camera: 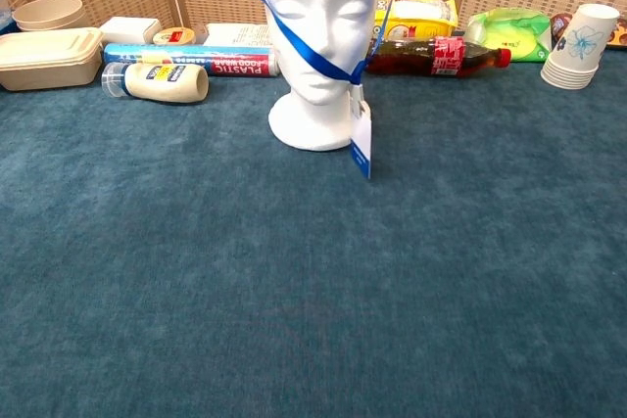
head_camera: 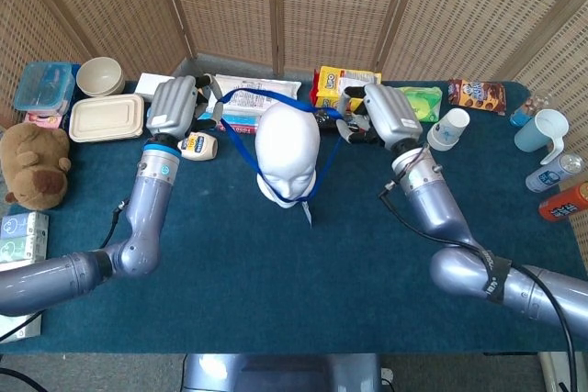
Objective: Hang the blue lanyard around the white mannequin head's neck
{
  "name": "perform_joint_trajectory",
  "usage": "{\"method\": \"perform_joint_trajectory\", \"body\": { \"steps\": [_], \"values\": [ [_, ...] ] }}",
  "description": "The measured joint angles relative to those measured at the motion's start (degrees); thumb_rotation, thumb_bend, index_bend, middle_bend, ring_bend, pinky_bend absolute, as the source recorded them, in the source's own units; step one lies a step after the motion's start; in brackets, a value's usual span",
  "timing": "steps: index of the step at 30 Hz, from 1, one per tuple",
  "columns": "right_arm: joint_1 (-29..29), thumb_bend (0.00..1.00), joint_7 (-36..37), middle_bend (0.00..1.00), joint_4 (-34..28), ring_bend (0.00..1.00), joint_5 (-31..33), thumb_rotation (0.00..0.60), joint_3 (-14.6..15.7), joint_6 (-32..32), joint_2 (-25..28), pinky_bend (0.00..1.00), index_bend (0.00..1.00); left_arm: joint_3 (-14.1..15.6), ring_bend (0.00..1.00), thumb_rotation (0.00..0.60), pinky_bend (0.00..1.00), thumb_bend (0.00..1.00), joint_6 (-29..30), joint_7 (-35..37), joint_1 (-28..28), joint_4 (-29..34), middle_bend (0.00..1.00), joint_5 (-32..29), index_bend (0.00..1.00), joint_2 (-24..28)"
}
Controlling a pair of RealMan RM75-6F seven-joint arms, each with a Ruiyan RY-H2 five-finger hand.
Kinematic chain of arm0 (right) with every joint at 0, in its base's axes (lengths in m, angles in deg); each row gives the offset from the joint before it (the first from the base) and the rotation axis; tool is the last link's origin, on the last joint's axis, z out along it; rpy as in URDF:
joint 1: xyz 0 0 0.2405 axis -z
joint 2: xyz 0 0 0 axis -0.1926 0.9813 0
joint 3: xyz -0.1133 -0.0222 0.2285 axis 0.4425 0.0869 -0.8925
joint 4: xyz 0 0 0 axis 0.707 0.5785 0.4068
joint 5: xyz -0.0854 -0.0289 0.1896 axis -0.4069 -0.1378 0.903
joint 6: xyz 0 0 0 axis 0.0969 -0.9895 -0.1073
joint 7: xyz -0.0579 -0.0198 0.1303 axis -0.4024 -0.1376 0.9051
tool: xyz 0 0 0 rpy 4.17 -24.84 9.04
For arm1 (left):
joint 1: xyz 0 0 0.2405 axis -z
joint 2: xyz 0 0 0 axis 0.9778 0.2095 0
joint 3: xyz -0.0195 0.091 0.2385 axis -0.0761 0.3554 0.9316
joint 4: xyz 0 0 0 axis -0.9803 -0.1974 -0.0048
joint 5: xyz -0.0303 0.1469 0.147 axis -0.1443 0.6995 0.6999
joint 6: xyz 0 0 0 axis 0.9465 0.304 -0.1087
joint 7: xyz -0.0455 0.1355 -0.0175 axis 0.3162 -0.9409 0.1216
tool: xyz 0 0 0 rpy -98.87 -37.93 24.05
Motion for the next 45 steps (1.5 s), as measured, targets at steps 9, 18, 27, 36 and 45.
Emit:
{"method": "perform_joint_trajectory", "body": {
  "steps": [9, 18, 27, 36, 45],
  "values": [
    [-1.7, 0.47, -1.6, 1.00, 3.5, 1.00, 1.9, 0.600, 1.5, 0.8, -1.1, 1.00, 0.61, 0.8, 1.00, 0.600, 1.00, 0.48, -1.0, -0.2, 0.9, -4.4, 1.00, -0.4, 0.58, -2.8],
    [-5.1, 0.47, -5.5, 1.00, 9.0, 1.00, 5.7, 0.600, 3.2, 1.6, -2.8, 1.00, 0.61, 0.8, 1.00, 0.596, 1.00, 0.48, -2.1, -1.2, 2.7, -10.0, 1.00, -1.4, 0.58, -6.3],
    [-7.2, 0.46, -7.8, 0.96, 13.0, 1.00, 8.3, 0.600, 4.3, 3.0, -4.0, 1.00, 0.61, 0.4, 1.00, 0.598, 1.00, 0.47, -3.1, -2.5, 3.8, -13.0, 1.00, -2.7, 0.58, -8.3],
    [-9.7, 0.32, -11.5, 0.43, 17.8, 0.47, 12.7, 0.600, 6.5, 6.7, -4.6, 0.55, 0.35, 0.9, 0.34, 0.591, 0.50, 0.22, -5.8, -7.0, 4.2, -11.2, 0.41, -7.1, 0.21, -6.9],
    [-10.5, 0.25, -9.9, 0.22, 20.9, 0.21, 13.7, 0.521, 6.6, 9.7, -4.7, 0.25, 0.19, 1.3, 0.03, 0.445, 0.18, 0.08, -7.5, -9.3, 4.7, -8.5, 0.16, -10.9, 0.07, -4.3]
  ]
}}
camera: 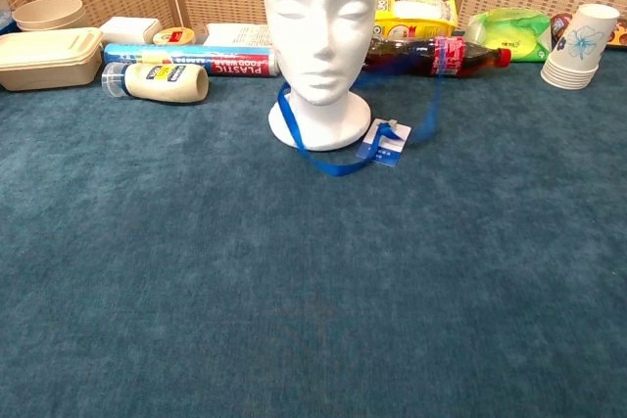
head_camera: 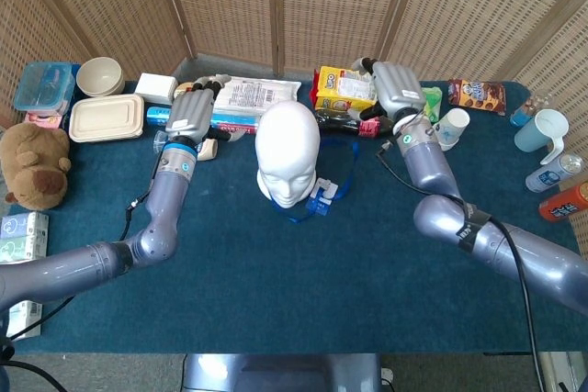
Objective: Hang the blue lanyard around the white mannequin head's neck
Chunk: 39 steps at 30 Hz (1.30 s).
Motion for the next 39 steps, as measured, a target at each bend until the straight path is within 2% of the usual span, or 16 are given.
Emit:
{"method": "perform_joint_trajectory", "body": {
  "steps": [5, 10, 13, 22, 25, 32, 39],
  "values": [
    [1.1, 0.24, 2.1, 0.20, -0.6, 0.20, -1.9, 0.519, -0.3, -0.2, 0.5, 0.23, 0.19, 0.3, 0.03, 0.437, 0.18, 0.08, 0.5, 0.9, -0.7, 1.4, 0.15, 0.9, 0.07, 1.1],
    [3.5, 0.23, 6.2, 0.23, -2.4, 0.21, -5.8, 0.520, -1.5, -2.1, 1.3, 0.24, 0.21, 0.7, 0.03, 0.431, 0.17, 0.09, 0.5, 2.5, -2.5, 4.1, 0.15, 1.7, 0.07, 3.2],
    [5.8, 0.19, 9.6, 0.24, -4.0, 0.22, -9.9, 0.513, -2.3, -3.7, 1.8, 0.25, 0.21, 1.5, 0.03, 0.432, 0.18, 0.09, 1.0, 3.9, -4.3, 6.3, 0.15, 3.3, 0.07, 4.7],
    [14.7, 0.19, 16.8, 0.24, -10.9, 0.22, -22.9, 0.514, -2.0, -8.5, 5.2, 0.25, 0.22, 5.8, 0.03, 0.425, 0.18, 0.09, 2.8, 10.5, -13.3, 14.8, 0.15, 12.1, 0.07, 10.9],
    [18.1, 0.19, 18.2, 0.24, -13.4, 0.22, -26.4, 0.513, -0.9, -11.0, 6.5, 0.25, 0.22, 7.9, 0.03, 0.423, 0.18, 0.09, 3.2, 13.2, -16.7, 17.4, 0.15, 15.5, 0.07, 13.8],
    [25.7, 0.18, 16.9, 0.26, -18.9, 0.25, -34.4, 0.514, 4.4, -18.5, 9.2, 0.25, 0.23, 13.4, 0.03, 0.419, 0.19, 0.09, 3.4, 17.6, -23.2, 21.4, 0.15, 24.0, 0.07, 19.1],
    [34.9, 0.18, 17.2, 0.26, -24.2, 0.25, -39.8, 0.517, 9.7, -25.5, 11.1, 0.26, 0.23, 19.4, 0.03, 0.419, 0.19, 0.09, 10.2, 22.0, -33.1, 24.2, 0.15, 34.3, 0.10, 22.9]
  ]
}}
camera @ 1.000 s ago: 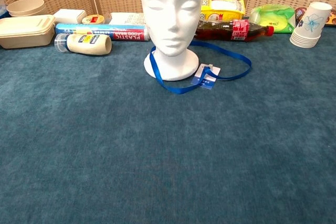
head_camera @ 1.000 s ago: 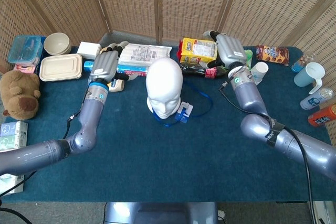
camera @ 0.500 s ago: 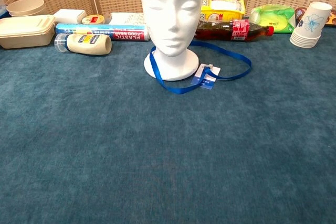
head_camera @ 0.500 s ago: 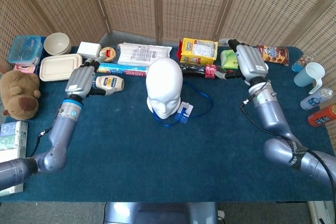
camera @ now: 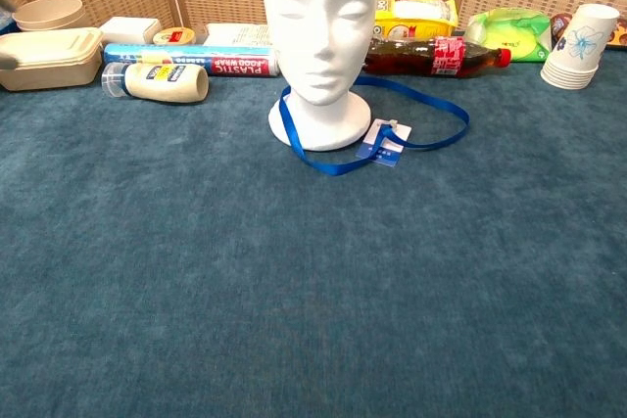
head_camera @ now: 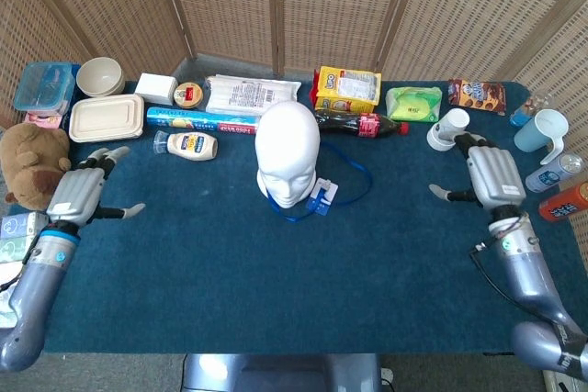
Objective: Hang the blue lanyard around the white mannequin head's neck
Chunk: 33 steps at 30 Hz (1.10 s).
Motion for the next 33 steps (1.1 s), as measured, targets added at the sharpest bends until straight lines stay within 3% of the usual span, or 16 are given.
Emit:
{"method": "perform_joint_trajectory", "body": {
  "steps": [8, 15, 23, 33],
  "values": [
    [9.3, 0.18, 0.3, 0.28, -4.3, 0.26, -5.8, 0.518, 5.1, -7.9, 1.4, 0.27, 0.25, 4.6, 0.03, 0.420, 0.19, 0.09, 10.1, 3.2, -9.2, 1.6, 0.15, 8.3, 0.14, 1.6],
    [16.6, 0.25, -2.1, 0.31, -8.3, 0.27, -9.8, 0.520, 8.6, -15.4, 3.3, 0.28, 0.25, 8.9, 0.06, 0.422, 0.19, 0.09, 19.4, 5.3, -17.9, 2.3, 0.15, 15.4, 0.18, 1.4],
    [23.1, 0.25, -5.7, 0.31, -11.5, 0.27, -13.5, 0.520, 11.6, -21.7, 3.9, 0.28, 0.26, 10.4, 0.08, 0.423, 0.19, 0.09, 23.0, 6.7, -22.5, 3.0, 0.16, 17.5, 0.20, 1.6],
    [29.2, 0.25, -5.5, 0.31, -11.3, 0.27, -17.9, 0.517, 13.5, -25.3, 3.0, 0.28, 0.27, 11.9, 0.08, 0.428, 0.19, 0.09, 27.7, 5.3, -27.0, 4.6, 0.17, 25.0, 0.23, 2.0]
  ]
}}
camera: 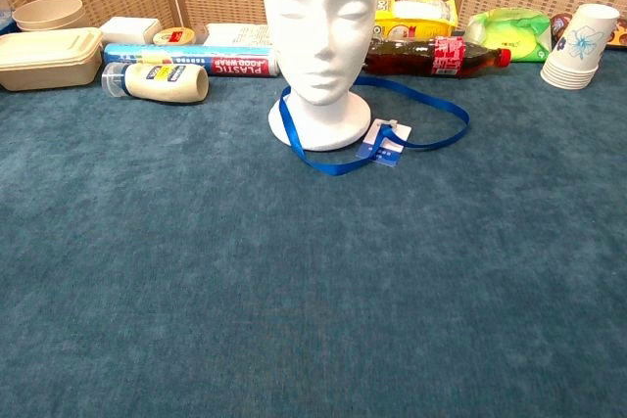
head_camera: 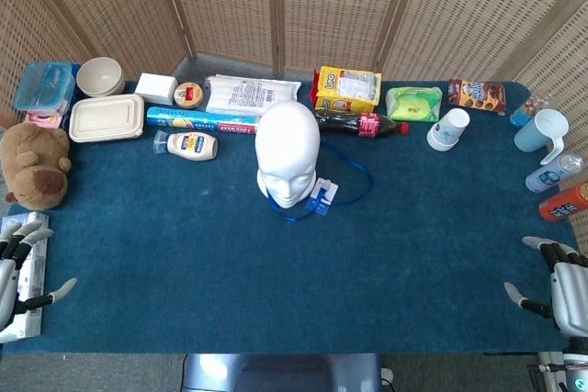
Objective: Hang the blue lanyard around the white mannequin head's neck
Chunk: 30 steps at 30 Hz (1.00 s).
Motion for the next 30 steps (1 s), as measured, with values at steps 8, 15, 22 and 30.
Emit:
{"method": "perform_joint_trajectory", "body": {
  "steps": [8, 15, 22, 30],
  "values": [
    [1.8, 0.25, 0.7, 0.31, 1.3, 0.27, -2.3, 0.517, -0.4, 0.1, -0.6, 0.28, 0.27, 0.0, 0.09, 0.426, 0.18, 0.09, -1.2, 1.3, -1.3, 0.5, 0.17, 1.2, 0.24, -0.5],
    [2.7, 0.25, 2.4, 0.31, 2.3, 0.27, -3.1, 0.515, -0.9, 0.8, -0.4, 0.29, 0.28, -0.7, 0.09, 0.429, 0.18, 0.09, -2.0, 1.4, -1.7, 1.8, 0.17, 1.9, 0.24, 0.1],
    [3.7, 0.25, 4.2, 0.31, 3.1, 0.27, -3.7, 0.516, -1.6, 1.4, -0.2, 0.29, 0.28, -1.3, 0.09, 0.426, 0.18, 0.09, -2.0, 1.5, -2.5, 2.7, 0.17, 2.3, 0.24, 1.1],
    [4.2, 0.25, 4.4, 0.31, 3.0, 0.27, -4.8, 0.517, -2.1, 1.8, 0.0, 0.29, 0.28, -1.8, 0.09, 0.426, 0.18, 0.09, -2.4, 2.0, -2.8, 2.7, 0.17, 2.7, 0.24, 1.2]
  ]
}}
